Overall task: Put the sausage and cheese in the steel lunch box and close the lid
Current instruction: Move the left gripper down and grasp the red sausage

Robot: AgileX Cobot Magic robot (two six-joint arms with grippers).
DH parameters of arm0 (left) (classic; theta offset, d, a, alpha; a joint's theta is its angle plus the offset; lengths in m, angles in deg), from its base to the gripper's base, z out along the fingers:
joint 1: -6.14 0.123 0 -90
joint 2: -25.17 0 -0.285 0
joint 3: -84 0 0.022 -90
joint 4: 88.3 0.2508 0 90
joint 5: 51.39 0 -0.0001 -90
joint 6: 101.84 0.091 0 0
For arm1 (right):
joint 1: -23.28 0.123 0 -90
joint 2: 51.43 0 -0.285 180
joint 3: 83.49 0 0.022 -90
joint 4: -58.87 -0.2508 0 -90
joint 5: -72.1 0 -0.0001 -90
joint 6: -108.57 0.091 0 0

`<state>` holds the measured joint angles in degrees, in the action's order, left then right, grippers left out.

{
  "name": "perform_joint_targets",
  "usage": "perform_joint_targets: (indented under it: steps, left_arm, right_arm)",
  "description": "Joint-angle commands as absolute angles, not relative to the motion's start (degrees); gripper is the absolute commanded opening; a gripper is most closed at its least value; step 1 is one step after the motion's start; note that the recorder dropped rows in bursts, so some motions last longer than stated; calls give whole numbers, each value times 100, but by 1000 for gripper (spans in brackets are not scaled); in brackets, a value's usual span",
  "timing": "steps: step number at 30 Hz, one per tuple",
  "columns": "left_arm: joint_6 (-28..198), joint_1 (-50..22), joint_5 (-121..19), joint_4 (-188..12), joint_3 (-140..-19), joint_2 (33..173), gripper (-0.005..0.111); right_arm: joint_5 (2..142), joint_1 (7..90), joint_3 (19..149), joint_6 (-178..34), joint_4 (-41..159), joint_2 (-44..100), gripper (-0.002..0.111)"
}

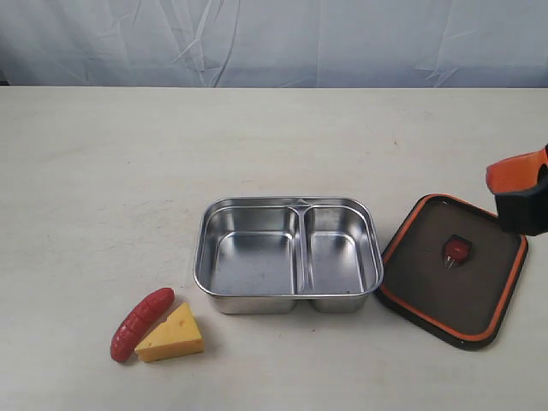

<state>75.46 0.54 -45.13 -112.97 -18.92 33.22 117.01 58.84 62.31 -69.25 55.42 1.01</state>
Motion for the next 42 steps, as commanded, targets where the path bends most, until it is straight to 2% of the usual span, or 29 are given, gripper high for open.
perform_joint_targets:
  steps: [1,8,13,16,17,21,26,29,31,32,34,38,42]
  left_arm:
    - [7512,19,-5006,-12742,-1878,3296,0]
    - [7566,19,-4878,-12691,-2023,3296,0]
    - [7580,19,-3918,-11220,-3131,3730,0]
    - [7776,19,-3013,-10239,-4064,4601,0]
    - [8651,19,-2283,-10157,-4641,5391,0]
    - [10434,19,-1209,-11038,-5654,7377,0]
    - [11733,19,-400,-12212,-5845,9617,0]
    - [11825,19,-346,-12318,-5845,10419,1]
    - [11825,19,-248,-12349,-5845,10841,14]
    - [11837,19,-172,-12469,-5845,11060,29]
    - [12079,19,-71,-12656,-5845,11349,49]
    - [12080,-13,28,-12775,-5845,11645,50]
    - [12080,-395,-72,-12617,-5845,11828,50]
  right_arm:
    - [11747,5876,6249,-6922,5523,48,0]
    - [11914,5876,6249,-6922,5573,48,0]
    - [11801,5876,6249,-6922,5573,48,0]
    - [11801,5876,6249,-6922,5573,48,0]
    - [11801,5876,6249,-6922,5573,48,0]
    - [11818,5876,6249,-6922,5689,48,0]
    - [11937,5876,6169,-6922,5887,48,0]
    - [11855,5876,5728,-6922,6045,48,0]
    - [11745,5876,5290,-6922,6133,48,0]
    - [11690,5876,5154,-6922,6104,48,0]
    - [11659,5876,5163,-6889,6065,48,0]
    - [11644,5876,5163,-6866,6065,48,0]
    - [11644,5876,5163,-6866,6065,48,0]
